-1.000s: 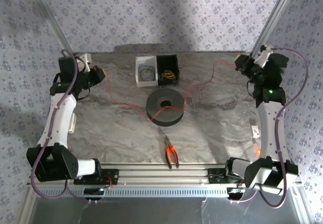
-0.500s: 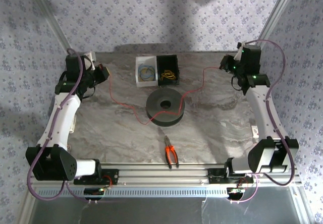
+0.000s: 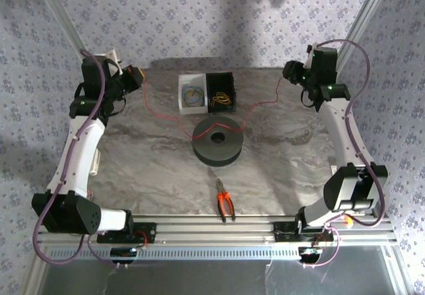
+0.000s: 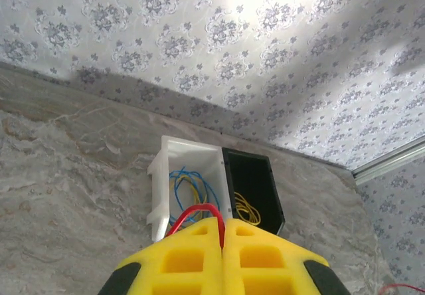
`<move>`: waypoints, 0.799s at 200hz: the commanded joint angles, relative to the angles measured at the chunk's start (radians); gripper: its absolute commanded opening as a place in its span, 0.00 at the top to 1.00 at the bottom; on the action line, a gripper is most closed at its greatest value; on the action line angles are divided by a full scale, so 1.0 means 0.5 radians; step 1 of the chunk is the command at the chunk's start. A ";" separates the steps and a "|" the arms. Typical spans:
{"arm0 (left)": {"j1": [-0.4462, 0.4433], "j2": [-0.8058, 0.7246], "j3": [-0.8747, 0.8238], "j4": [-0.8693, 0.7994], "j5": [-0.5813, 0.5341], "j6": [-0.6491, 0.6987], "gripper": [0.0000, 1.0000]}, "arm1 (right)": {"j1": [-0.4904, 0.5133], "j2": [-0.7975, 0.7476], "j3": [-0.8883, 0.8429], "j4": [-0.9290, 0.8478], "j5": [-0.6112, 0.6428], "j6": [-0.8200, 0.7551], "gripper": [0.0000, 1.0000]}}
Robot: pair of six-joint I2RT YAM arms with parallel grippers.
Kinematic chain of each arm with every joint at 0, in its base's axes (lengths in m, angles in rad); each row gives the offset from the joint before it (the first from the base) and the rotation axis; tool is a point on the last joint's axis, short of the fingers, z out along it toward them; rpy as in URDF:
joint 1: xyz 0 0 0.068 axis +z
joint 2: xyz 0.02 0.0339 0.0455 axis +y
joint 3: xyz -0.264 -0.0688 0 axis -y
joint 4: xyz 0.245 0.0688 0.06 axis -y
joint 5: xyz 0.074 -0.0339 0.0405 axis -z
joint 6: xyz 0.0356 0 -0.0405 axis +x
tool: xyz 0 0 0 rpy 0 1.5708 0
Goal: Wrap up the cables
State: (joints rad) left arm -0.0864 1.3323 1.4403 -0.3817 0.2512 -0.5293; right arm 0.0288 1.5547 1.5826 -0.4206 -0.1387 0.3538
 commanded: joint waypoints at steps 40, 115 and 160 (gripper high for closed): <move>-0.027 0.035 0.071 0.147 -0.123 -0.014 1.00 | 0.019 0.136 0.173 -0.065 -0.125 -0.032 0.09; -0.120 0.077 0.089 0.151 -0.358 0.121 1.00 | 0.091 0.239 0.397 -0.390 0.192 -0.118 0.00; -0.171 0.100 0.093 0.177 -0.507 0.215 1.00 | 0.116 0.363 0.618 -0.852 0.528 -0.114 0.00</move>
State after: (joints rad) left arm -0.1577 1.3708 1.4448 -0.3367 0.0555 -0.4690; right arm 0.0834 1.6943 1.8210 -0.6548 -0.0067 0.3016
